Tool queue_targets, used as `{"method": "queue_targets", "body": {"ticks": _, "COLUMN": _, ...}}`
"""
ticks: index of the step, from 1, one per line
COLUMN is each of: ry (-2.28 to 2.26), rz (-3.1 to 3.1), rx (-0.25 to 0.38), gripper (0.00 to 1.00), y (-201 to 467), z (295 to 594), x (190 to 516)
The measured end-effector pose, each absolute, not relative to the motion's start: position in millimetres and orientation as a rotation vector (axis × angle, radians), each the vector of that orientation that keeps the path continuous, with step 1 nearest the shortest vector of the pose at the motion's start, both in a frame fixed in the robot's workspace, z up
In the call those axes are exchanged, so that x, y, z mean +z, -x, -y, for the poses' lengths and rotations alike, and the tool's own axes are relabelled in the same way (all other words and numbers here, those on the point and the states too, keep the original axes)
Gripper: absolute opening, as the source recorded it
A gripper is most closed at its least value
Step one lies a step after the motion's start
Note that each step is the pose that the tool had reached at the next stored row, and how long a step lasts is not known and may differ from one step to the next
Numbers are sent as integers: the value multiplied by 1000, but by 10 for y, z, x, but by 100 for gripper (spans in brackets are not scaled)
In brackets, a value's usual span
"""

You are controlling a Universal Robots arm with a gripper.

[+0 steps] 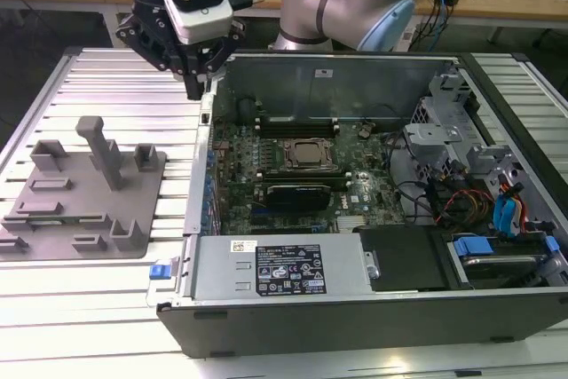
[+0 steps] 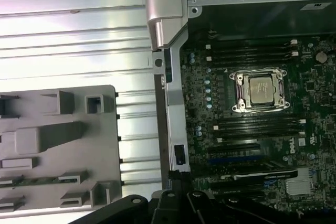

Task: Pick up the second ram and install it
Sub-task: 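Reach for the second ram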

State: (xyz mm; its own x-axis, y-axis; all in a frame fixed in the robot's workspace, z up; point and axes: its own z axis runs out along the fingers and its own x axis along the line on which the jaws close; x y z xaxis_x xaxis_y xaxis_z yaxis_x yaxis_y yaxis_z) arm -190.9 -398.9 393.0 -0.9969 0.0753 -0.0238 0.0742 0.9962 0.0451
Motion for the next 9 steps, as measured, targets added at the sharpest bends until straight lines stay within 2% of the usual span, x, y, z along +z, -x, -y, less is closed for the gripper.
{"method": "queue_targets", "body": {"ticks": 9, "ry": -117, "rz": -3113, "rx": 69, "gripper": 8, "y": 2171, "z": 3988, "x": 3927}}
